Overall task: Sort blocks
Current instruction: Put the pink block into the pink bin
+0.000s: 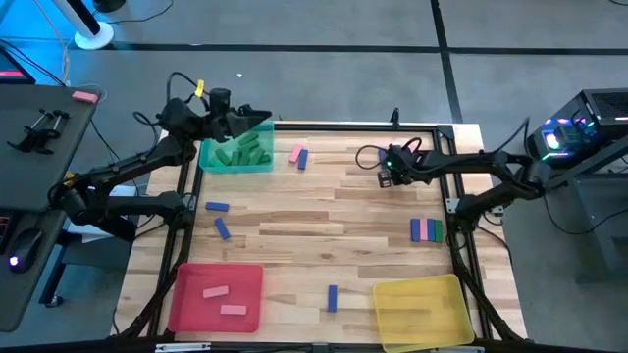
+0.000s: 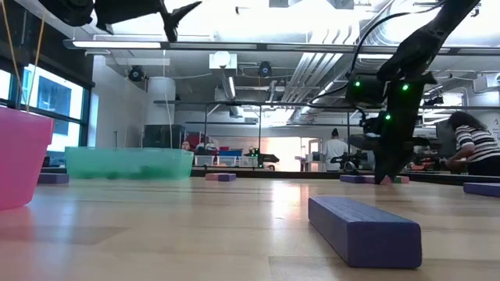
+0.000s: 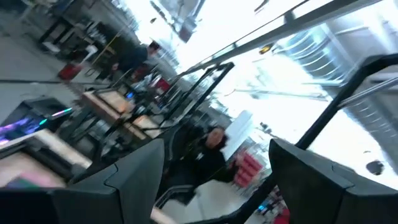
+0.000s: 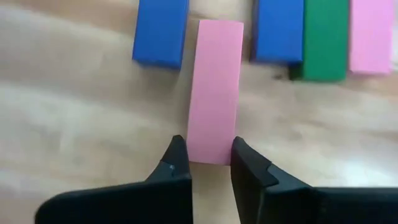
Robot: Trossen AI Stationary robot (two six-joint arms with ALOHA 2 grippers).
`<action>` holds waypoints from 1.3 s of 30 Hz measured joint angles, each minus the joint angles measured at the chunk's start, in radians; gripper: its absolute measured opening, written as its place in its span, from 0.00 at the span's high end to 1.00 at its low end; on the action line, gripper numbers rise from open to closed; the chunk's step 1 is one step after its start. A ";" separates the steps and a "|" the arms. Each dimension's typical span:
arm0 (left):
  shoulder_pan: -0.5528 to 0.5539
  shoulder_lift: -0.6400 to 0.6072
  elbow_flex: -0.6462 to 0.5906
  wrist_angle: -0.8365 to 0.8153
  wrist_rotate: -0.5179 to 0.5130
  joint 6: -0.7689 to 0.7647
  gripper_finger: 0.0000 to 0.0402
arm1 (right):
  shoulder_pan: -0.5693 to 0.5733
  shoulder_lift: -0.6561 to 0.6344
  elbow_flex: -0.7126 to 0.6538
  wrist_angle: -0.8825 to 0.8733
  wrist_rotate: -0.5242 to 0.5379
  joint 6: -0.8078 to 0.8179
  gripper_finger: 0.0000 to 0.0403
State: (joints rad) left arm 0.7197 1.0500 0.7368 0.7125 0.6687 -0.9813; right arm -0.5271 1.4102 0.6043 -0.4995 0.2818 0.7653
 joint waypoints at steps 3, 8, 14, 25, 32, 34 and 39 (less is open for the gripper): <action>0.000 0.000 0.000 0.022 -0.001 -0.031 0.31 | 0.036 -0.056 0.000 -0.077 -0.001 0.025 0.92; -0.001 0.000 0.000 0.016 -0.001 0.004 0.31 | 0.129 -0.187 0.000 -0.175 0.003 0.098 0.92; -0.008 0.001 0.017 -0.095 -0.001 0.184 0.31 | 0.246 -0.352 0.063 -0.222 -0.005 0.143 0.92; -0.206 0.114 0.298 -0.822 -0.103 1.130 0.31 | 0.347 -0.338 0.402 -0.041 -0.203 -0.132 0.92; -0.382 0.199 0.394 -0.966 -0.440 1.802 0.31 | 0.347 -0.154 0.646 -0.035 -0.430 -0.307 0.92; -0.421 0.214 0.394 -0.940 -0.542 1.938 0.31 | 0.347 -0.104 0.703 -0.044 -0.476 -0.347 0.92; -0.478 0.229 0.395 -0.908 -0.610 1.997 0.31 | 0.347 0.002 0.826 -0.113 -0.529 -0.414 0.92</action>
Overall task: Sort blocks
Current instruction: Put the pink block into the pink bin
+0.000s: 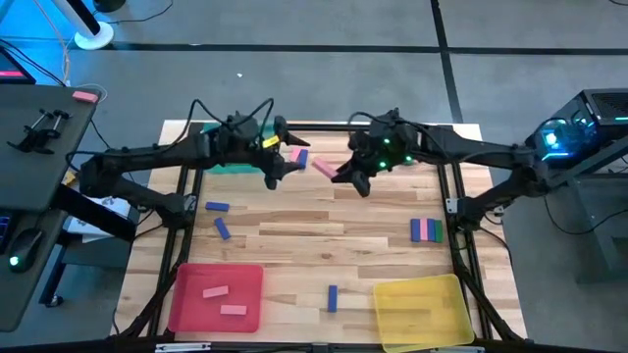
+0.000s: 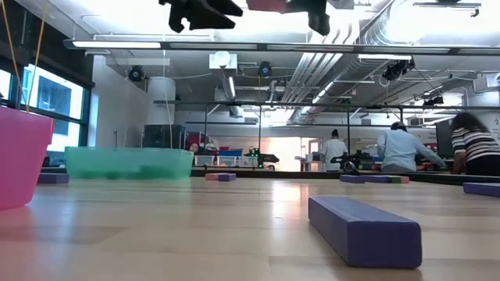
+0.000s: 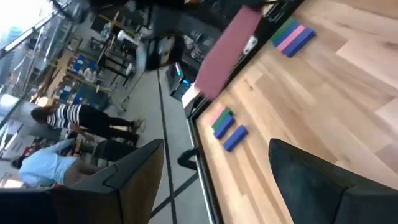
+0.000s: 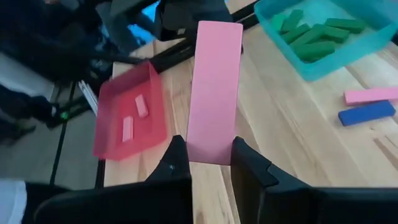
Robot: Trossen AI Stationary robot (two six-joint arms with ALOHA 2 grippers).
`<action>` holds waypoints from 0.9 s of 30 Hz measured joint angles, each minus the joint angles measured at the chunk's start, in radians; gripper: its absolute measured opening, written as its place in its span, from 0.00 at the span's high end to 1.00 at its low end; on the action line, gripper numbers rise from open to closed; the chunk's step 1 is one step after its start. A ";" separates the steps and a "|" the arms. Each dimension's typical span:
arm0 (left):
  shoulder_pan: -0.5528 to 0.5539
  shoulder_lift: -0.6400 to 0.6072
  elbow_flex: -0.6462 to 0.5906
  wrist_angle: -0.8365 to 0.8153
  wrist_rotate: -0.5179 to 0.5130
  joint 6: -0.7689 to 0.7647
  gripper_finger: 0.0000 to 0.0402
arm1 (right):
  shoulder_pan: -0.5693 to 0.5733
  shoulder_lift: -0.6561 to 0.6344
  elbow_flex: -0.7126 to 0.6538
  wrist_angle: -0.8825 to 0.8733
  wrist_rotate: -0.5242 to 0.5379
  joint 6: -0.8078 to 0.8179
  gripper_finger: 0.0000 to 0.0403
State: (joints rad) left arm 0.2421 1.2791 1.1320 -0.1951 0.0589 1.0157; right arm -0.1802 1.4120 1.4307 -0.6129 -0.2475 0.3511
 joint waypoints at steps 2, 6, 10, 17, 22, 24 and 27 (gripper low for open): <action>-0.010 0.008 0.000 0.000 0.001 0.005 0.31 | 0.000 0.036 0.046 -0.046 -0.019 -0.033 0.92; -0.026 0.011 0.000 0.024 0.009 -0.021 0.31 | -0.003 0.099 0.114 -0.136 -0.032 -0.069 0.92; -0.044 0.010 0.000 0.008 0.053 -0.015 0.31 | -0.003 0.138 0.156 -0.130 -0.092 -0.076 0.92; -0.087 0.011 0.000 0.035 0.063 0.061 0.31 | -0.003 0.162 0.173 -0.130 -0.129 -0.063 0.92; -0.106 0.032 0.000 0.044 0.063 0.069 0.38 | -0.003 0.161 0.174 -0.125 -0.159 -0.038 0.92; -0.108 0.047 0.000 0.045 0.063 0.070 0.44 | -0.003 0.161 0.174 -0.116 -0.168 -0.037 0.92; -0.116 0.066 -0.002 0.043 0.061 0.079 0.55 | -0.003 0.161 0.174 -0.126 -0.169 -0.020 0.92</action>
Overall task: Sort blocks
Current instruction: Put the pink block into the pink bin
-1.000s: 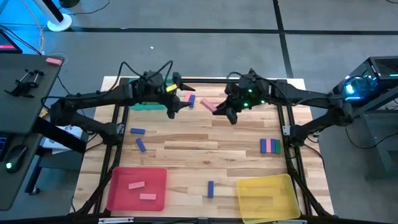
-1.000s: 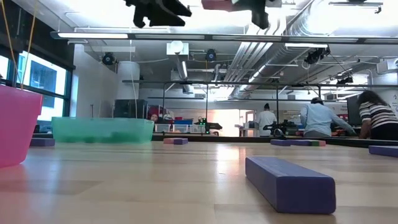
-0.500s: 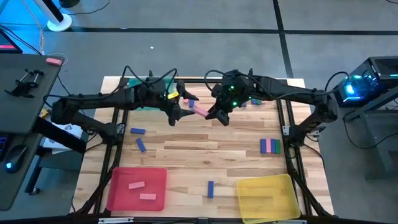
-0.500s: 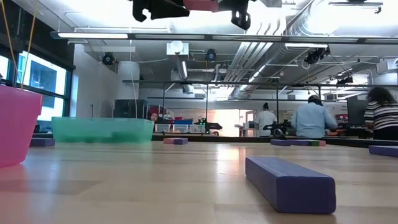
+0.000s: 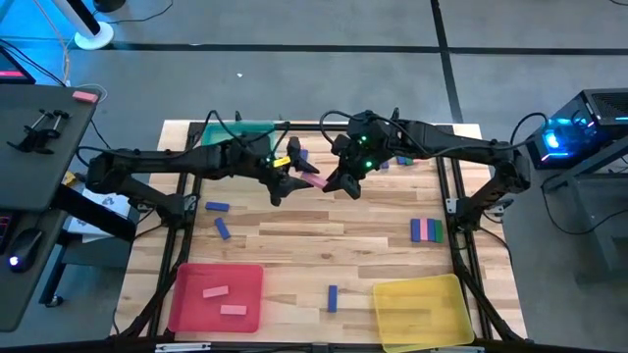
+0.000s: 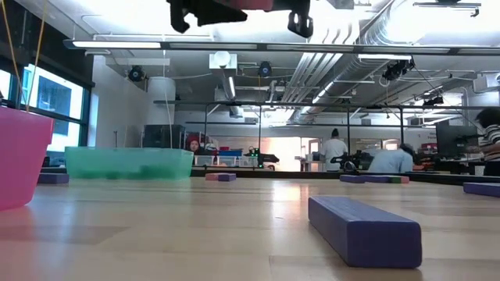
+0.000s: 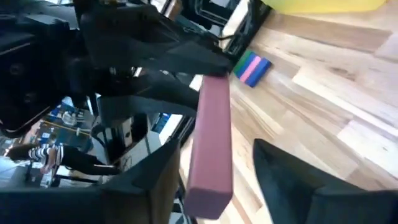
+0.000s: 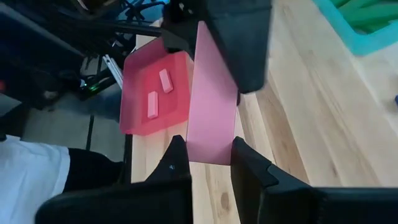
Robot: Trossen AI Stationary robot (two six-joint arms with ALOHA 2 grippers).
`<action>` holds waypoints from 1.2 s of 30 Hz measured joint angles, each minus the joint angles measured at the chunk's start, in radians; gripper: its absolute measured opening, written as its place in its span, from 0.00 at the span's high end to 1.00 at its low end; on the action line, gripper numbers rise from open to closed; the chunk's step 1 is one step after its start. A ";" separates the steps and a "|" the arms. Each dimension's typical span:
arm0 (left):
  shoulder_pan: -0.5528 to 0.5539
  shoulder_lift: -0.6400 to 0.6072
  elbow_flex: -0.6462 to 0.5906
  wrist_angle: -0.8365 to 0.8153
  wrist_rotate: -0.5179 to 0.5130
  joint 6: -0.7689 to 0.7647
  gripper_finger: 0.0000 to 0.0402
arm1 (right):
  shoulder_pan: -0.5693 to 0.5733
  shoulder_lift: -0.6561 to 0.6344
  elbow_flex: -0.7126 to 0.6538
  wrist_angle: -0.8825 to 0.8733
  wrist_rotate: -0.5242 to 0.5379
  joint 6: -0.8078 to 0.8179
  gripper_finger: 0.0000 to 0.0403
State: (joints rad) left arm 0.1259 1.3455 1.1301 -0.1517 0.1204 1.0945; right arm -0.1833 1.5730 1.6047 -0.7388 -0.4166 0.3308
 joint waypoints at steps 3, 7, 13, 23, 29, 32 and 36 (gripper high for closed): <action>-0.012 -0.002 0.001 0.040 0.001 0.000 0.64 | 0.000 0.000 0.000 0.002 -0.002 0.005 0.92; -0.012 -0.001 0.001 0.047 0.004 0.008 0.76 | 0.000 0.000 0.000 -0.005 -0.008 0.009 0.92; -0.014 -0.003 0.001 0.033 0.025 0.006 0.94 | 0.000 0.000 -0.001 0.009 -0.056 0.029 0.89; -0.007 -0.023 0.002 -0.101 -0.109 -0.067 0.94 | -0.049 -0.055 -0.001 0.020 -0.085 0.170 0.48; 0.189 -0.132 -0.048 -0.361 -0.230 -0.628 0.94 | -0.111 -0.134 0.000 -0.001 -0.054 0.141 0.36; 0.415 -0.205 -0.199 -0.364 -0.272 -0.899 0.94 | -0.135 -0.152 0.001 -0.045 0.077 0.098 0.35; 0.716 -0.200 -0.307 -0.429 -0.151 -1.214 0.94 | -0.178 -0.147 -0.001 -0.069 0.131 0.080 0.35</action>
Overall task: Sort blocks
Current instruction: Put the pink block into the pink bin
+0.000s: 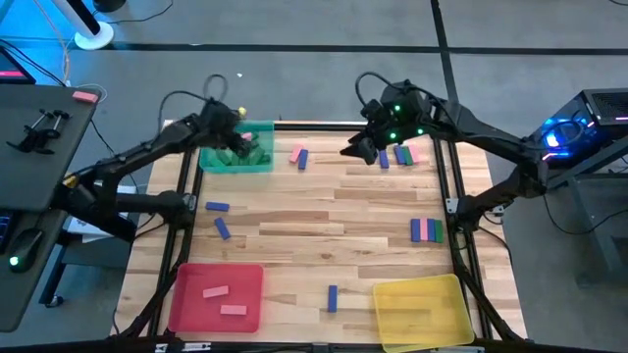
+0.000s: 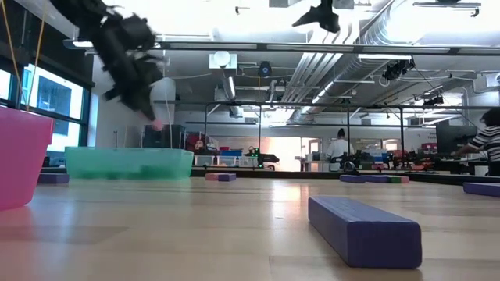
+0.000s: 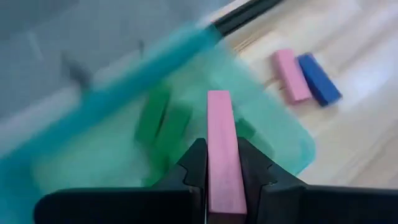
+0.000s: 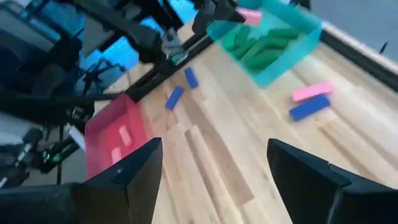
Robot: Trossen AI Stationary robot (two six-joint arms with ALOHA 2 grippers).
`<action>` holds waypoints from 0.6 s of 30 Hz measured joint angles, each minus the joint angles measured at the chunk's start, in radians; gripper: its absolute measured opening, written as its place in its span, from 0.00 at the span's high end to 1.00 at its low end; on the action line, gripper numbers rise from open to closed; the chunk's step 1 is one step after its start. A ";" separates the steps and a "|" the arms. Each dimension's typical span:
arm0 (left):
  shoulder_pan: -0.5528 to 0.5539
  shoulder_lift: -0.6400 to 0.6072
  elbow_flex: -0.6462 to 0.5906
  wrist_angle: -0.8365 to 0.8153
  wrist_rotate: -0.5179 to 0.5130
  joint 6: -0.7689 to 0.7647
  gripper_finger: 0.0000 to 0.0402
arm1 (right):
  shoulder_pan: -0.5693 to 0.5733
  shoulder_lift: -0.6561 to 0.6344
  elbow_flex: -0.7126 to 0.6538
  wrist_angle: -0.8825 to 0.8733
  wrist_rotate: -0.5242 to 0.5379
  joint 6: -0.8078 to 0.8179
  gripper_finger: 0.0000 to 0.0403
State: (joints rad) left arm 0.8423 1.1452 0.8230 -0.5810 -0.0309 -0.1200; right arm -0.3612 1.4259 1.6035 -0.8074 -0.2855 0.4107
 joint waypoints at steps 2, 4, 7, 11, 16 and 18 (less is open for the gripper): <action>0.080 0.009 0.003 -0.013 0.115 -0.115 0.94 | -0.016 0.002 0.000 0.010 0.000 -0.002 0.35; 0.099 0.023 0.003 -0.012 0.160 -0.160 0.94 | -0.027 0.010 0.000 0.019 0.001 -0.018 0.35; 0.100 0.065 0.012 -0.002 0.102 -0.182 0.94 | -0.049 0.019 0.000 0.023 -0.002 -0.027 0.35; 0.110 0.163 0.050 -0.146 0.042 -0.194 0.94 | -0.073 0.023 0.000 0.026 0.000 -0.032 0.35; 0.092 0.171 0.077 -0.097 -0.023 -0.192 0.93 | -0.072 0.023 0.000 0.024 -0.006 -0.064 0.35; 0.092 0.164 0.099 -0.092 -0.063 -0.192 0.87 | -0.072 0.023 0.000 0.023 -0.013 -0.075 0.35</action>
State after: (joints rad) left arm 0.9342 1.3089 0.9220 -0.6727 -0.0934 -0.3122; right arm -0.4335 1.4487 1.6035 -0.7849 -0.2981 0.3360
